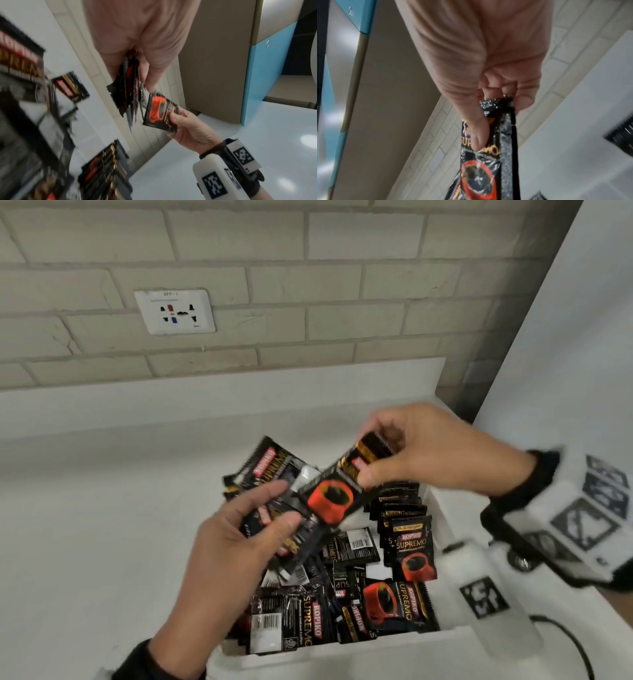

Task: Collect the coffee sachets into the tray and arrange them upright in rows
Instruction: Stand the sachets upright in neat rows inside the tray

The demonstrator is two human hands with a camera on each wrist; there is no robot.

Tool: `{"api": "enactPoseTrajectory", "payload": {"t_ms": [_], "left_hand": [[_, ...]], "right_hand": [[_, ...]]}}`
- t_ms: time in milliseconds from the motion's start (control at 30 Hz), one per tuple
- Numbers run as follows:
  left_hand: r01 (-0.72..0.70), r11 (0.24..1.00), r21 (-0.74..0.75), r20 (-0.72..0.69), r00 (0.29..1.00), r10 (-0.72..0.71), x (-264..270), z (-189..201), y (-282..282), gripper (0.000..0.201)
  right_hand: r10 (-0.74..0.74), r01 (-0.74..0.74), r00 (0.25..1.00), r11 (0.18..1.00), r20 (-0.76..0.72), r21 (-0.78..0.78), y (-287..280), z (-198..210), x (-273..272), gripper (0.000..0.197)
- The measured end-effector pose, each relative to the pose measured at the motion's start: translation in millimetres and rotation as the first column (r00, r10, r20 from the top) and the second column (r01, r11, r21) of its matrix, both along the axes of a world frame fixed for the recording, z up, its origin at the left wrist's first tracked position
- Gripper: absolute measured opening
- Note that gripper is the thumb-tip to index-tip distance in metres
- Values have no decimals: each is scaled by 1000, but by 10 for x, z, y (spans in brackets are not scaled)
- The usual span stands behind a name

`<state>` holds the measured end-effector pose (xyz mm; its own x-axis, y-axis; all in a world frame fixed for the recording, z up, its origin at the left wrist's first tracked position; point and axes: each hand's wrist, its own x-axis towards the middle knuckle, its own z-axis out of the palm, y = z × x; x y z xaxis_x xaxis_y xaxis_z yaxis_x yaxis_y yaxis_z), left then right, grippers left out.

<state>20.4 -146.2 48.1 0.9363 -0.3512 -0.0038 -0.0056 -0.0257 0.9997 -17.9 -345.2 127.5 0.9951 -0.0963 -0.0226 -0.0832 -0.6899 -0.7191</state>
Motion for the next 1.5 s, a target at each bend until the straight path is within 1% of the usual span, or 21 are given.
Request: {"api": "enactPoseTrajectory", "payload": {"t_ms": [67,133,167,233,300,367,533,600,633,733,833,933,1067,1200,1267,1300,1367,1433,1467,1500], "left_hand": [[-89,996,-33,6,996,89,110,41,115,34],[-142,989,-49,22,989,144,193,80,219,33],[-161,986,-46,42,986,163,218,93,255,34],[-197,980,-43,70,977,199,242,103,300,40],[-218,975,-36,62,974,220,246,85,319,45],[-224,974,-18,39,974,224,246,53,328,43],[-232,972,-24,-34,972,231,240,22,348,33],[-232,972,-32,-40,972,231,252,22,358,33],[-234,971,-41,-44,972,232,260,19,364,35],[-240,969,-63,-61,970,236,275,12,376,39],[-234,970,-61,-72,971,229,284,-10,379,38],[-216,974,-63,-83,974,211,285,-36,368,41],[-208,977,-53,-86,975,203,276,-36,344,43],[-197,980,-30,-85,977,194,262,-24,303,36],[-189,982,1,-72,979,189,255,-36,279,28],[-177,984,17,-66,982,177,249,-40,266,28],[-145,989,32,-63,987,147,245,-58,234,30],[-104,994,40,-71,992,106,227,-53,177,30],[-79,996,35,-71,994,82,208,-44,143,29],[-55,998,27,-67,996,57,192,-44,107,28]], "right_hand": [[-26,28,999,998,41,-57,-100,103,196,27],[-18,26,999,977,39,-212,-176,138,438,26],[-8,15,1000,947,21,-322,-190,122,558,26],[9,-38,998,856,-58,-516,-167,32,780,34],[21,-133,982,774,-186,-619,-116,-126,950,35],[37,-215,961,726,-275,-653,-78,-307,1069,31],[85,-321,932,641,-352,-697,-29,-586,1233,27],[95,-364,917,601,-388,-712,-17,-658,1269,20],[97,-367,916,588,-388,-720,-15,-693,1278,18],[95,-356,924,569,-371,-741,-34,-767,1293,30],[101,-379,914,554,-392,-741,-52,-801,1294,35],[121,-395,912,524,-393,-755,-68,-836,1296,33],[143,-401,912,508,-384,-762,-76,-873,1289,30],[165,-386,921,529,-354,-756,-114,-849,1277,33],[168,-345,937,581,-306,-737,-125,-745,1280,36],[159,-305,950,637,-267,-708,-113,-659,1267,39],[112,-193,979,780,-170,-595,-58,-437,1176,41],[87,-105,994,913,-64,-395,24,-236,988,30],[100,-109,994,954,-49,-278,72,-172,860,27],[127,-136,990,977,-61,-165,122,-137,723,28]]}}
